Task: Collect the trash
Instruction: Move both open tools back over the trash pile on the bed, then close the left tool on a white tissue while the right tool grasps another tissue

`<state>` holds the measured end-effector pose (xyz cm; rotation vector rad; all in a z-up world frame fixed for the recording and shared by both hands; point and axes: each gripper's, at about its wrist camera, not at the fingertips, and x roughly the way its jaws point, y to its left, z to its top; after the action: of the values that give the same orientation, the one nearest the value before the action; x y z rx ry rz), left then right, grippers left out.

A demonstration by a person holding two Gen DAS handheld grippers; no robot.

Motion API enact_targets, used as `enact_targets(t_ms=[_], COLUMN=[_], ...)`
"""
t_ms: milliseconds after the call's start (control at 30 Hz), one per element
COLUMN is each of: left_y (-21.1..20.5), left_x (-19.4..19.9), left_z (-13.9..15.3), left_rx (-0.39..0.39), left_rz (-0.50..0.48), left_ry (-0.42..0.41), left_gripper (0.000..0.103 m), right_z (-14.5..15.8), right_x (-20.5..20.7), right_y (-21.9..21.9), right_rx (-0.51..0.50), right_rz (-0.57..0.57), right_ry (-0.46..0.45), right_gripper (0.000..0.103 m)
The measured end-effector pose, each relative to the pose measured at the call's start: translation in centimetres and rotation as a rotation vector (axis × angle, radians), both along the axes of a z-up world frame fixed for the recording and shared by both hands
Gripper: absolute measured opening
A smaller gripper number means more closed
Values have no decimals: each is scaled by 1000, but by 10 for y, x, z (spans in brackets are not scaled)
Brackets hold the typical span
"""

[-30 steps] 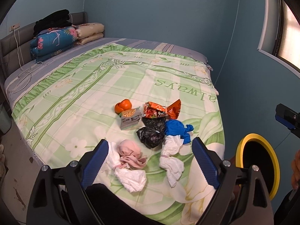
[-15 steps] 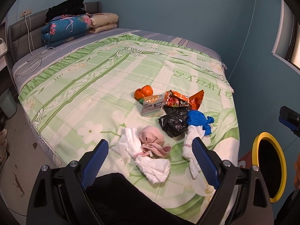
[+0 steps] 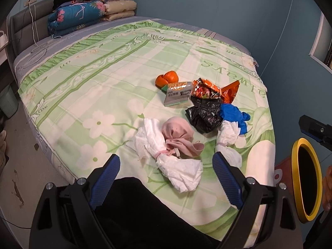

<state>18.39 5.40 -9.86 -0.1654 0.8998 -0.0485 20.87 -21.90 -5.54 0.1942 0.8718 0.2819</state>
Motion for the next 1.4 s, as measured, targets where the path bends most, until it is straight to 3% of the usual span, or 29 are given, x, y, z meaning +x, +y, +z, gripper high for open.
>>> enact_targets(t_ms=[367,967,1200,1400], left_y=[1,3,4,4], left_x=[12,39,42,42], left_z=[-33,-68,-74,-75], left_rx=[-29,-46,-47,-82], left_rz=[3,-4,-13,-29], left_ry=[75,159,168,178], left_gripper=[87,84,73,49], right_z=[-55,-115,-128,-135], right_x=[31,68,73,74], right_y=[33,65,70,75], right_rx=[-28,-67,-91,-109], right_rz=[66,115,113,122], right_ry=[153,321,349,357], right_gripper=[74,72,66,58])
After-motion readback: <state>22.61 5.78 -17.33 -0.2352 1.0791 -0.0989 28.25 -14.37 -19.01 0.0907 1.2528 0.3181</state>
